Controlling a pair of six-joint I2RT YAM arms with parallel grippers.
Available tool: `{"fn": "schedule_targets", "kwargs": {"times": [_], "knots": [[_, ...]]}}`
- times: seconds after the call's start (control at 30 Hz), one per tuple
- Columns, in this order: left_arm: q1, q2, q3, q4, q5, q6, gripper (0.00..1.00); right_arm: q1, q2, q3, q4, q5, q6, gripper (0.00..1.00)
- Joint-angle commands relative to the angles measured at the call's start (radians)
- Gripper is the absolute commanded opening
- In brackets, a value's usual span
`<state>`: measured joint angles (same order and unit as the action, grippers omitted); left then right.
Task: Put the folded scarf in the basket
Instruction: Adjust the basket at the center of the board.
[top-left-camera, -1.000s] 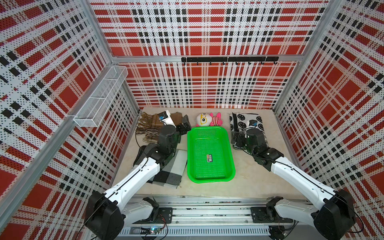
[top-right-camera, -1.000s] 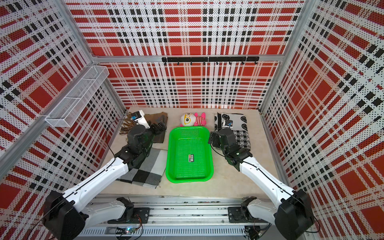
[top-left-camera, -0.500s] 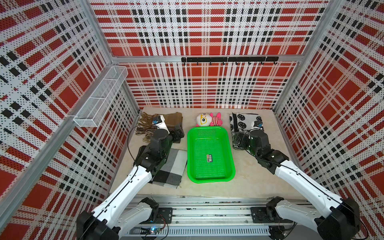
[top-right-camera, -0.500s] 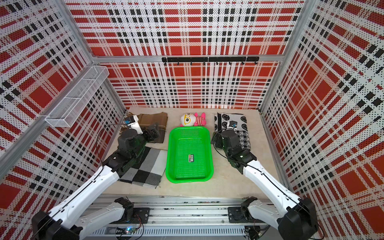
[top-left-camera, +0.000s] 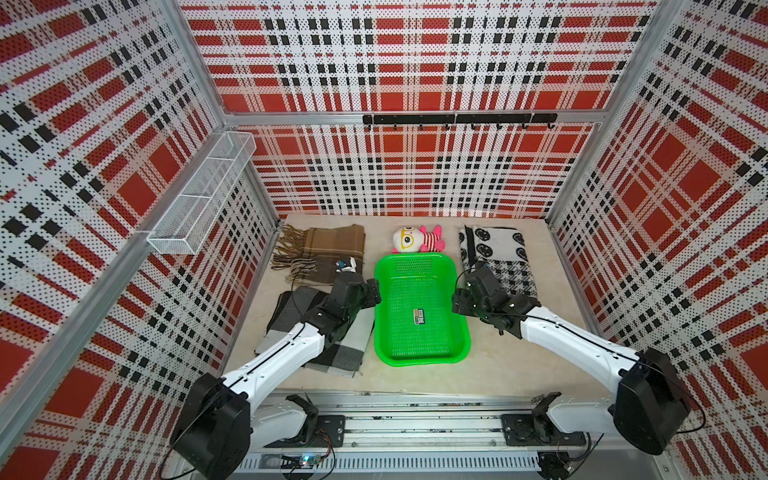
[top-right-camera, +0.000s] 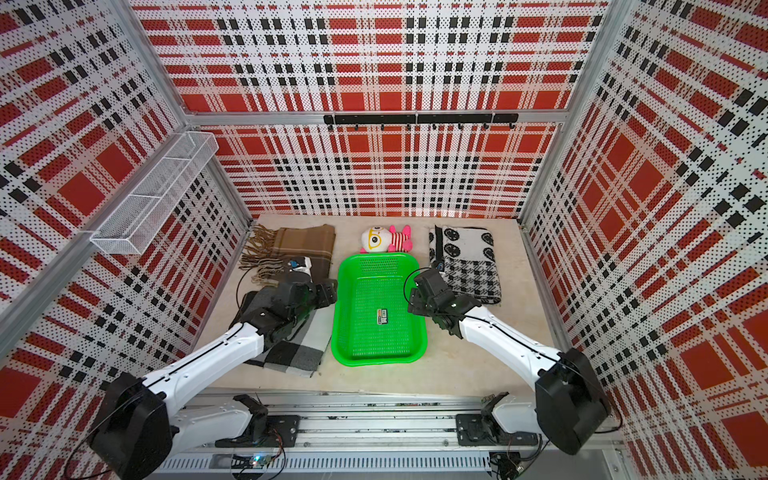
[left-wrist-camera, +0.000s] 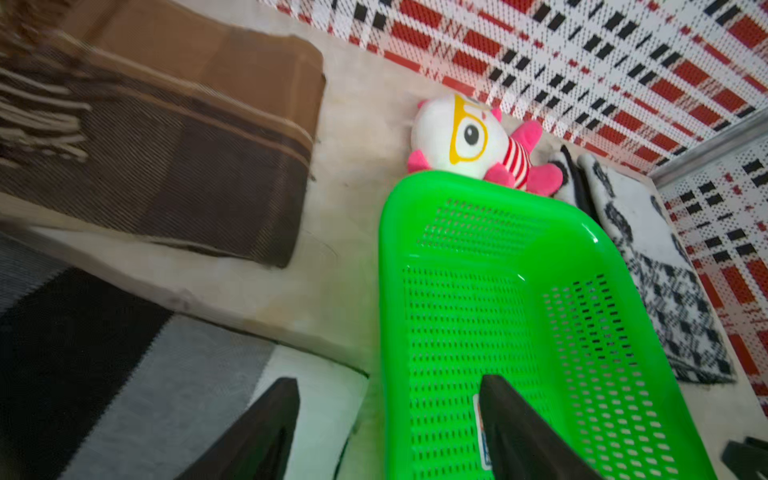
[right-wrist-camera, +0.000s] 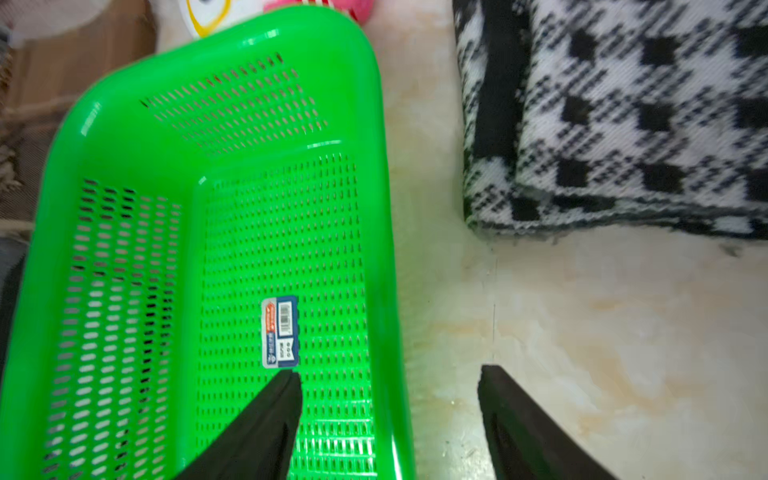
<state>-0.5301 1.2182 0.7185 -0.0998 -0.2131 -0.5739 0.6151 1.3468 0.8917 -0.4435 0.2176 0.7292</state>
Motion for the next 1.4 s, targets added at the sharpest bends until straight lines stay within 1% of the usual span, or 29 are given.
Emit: {"fn": "schedule_targets", "kwargs": {"times": [0.0, 0.03, 0.1, 0.13, 0.23, 0.37, 0.53, 0.63, 0.83, 0.93, 1.07, 1.1, 1.2, 1.37], "knots": [[-0.027, 0.012, -0.013, 0.056, 0.023, -0.032, 0.72, 0.002, 0.038, 0.024, -0.005, -0.004, 0.008, 0.72], [-0.027, 0.015, -0.025, 0.078, 0.036, -0.039, 0.71, 0.002, 0.052, 0.032, -0.005, -0.004, 0.003, 0.7], [-0.027, 0.025, -0.04, 0.101, 0.051, -0.049, 0.69, 0.002, 0.078, 0.05, 0.001, -0.005, -0.007, 0.64], [-0.027, 0.033, -0.042, 0.104, 0.053, -0.053, 0.68, 0.002, 0.091, 0.058, 0.003, -0.044, -0.01, 0.61], [-0.025, 0.055, -0.043, 0.11, 0.061, -0.061, 0.68, 0.002, 0.121, 0.061, 0.012, -0.069, -0.009, 0.52], [-0.028, 0.072, -0.053, 0.125, 0.078, -0.071, 0.66, 0.002, 0.15, 0.049, 0.017, -0.05, -0.008, 0.4], [-0.029, 0.078, -0.059, 0.132, 0.082, -0.076, 0.65, 0.001, 0.189, 0.065, 0.002, -0.02, 0.011, 0.29], [-0.029, 0.074, -0.06, 0.132, 0.077, -0.077, 0.64, 0.001, 0.175, 0.066, -0.001, -0.017, 0.034, 0.22], [-0.03, 0.055, -0.062, 0.132, 0.063, -0.081, 0.64, 0.003, 0.099, 0.04, 0.007, -0.029, 0.123, 0.01], [-0.032, 0.044, -0.062, 0.131, 0.055, -0.085, 0.64, 0.009, 0.056, 0.027, 0.004, -0.033, 0.179, 0.0], [-0.036, 0.022, -0.063, 0.12, 0.031, -0.092, 0.69, 0.039, 0.008, 0.013, -0.017, -0.017, 0.289, 0.0], [-0.04, 0.017, -0.065, 0.116, 0.025, -0.096, 0.7, 0.051, -0.001, 0.007, -0.021, 0.015, 0.329, 0.0], [-0.048, 0.003, -0.061, 0.096, -0.001, -0.115, 0.74, 0.088, -0.014, -0.008, -0.043, 0.052, 0.461, 0.0], [-0.065, -0.039, -0.061, 0.048, -0.022, -0.178, 0.74, 0.161, 0.007, -0.018, -0.083, 0.104, 0.683, 0.0]]}}
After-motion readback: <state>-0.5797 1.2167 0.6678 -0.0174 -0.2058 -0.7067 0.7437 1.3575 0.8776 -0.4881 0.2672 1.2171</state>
